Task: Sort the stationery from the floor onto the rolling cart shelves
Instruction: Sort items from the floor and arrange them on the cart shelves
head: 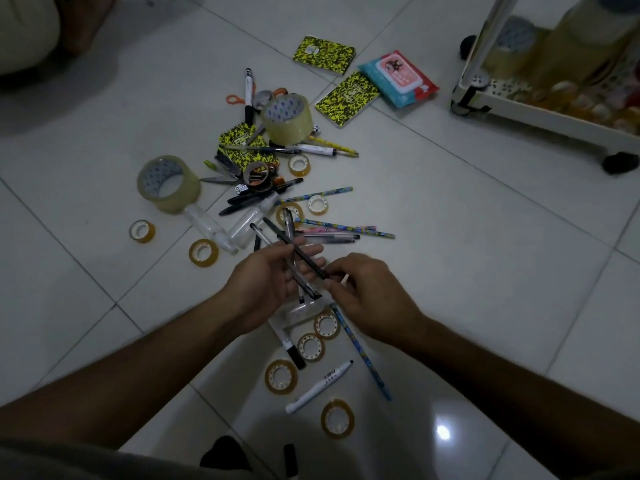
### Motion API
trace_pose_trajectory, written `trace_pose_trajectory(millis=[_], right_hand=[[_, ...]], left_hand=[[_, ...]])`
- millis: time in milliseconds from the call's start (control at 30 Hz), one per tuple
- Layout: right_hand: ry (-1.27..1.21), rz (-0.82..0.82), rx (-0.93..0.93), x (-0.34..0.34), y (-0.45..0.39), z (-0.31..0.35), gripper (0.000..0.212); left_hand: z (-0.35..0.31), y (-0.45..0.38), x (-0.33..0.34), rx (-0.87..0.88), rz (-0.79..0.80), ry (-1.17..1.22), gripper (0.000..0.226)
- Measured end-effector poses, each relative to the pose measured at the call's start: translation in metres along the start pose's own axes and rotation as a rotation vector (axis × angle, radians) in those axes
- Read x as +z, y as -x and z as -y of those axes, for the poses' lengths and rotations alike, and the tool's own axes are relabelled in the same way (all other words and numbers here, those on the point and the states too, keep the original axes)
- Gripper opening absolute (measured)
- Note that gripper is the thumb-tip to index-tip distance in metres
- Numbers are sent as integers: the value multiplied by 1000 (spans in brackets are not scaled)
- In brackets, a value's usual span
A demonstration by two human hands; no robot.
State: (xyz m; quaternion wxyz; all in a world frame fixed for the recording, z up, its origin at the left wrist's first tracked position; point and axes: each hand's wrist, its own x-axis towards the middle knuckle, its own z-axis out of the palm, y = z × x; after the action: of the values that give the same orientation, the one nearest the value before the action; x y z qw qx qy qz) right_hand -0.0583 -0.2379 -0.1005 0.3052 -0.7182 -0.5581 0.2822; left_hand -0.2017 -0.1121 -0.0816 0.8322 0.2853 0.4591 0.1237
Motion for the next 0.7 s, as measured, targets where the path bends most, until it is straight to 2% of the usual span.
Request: trace_pose_trajectory(millis=[133, 233, 367, 467, 700], right_hand=[[-26, 61, -35, -3, -9, 6, 18], [-5, -2, -12, -19, -29, -8, 18], [289, 33, 31, -18, -58, -40, 24], [432, 61, -27, 0, -64, -46, 25], [662, -14, -182, 12, -68, -53, 11]], left_hand=[[-1, 0, -10, -4, -24, 58, 26], [-2, -1, -16, 18, -38, 76, 22], [-6, 1, -22, 37, -55, 93, 17], [-6, 1, -27, 25, -64, 108, 15], [-7, 3, -35, 31, -114, 129, 12]])
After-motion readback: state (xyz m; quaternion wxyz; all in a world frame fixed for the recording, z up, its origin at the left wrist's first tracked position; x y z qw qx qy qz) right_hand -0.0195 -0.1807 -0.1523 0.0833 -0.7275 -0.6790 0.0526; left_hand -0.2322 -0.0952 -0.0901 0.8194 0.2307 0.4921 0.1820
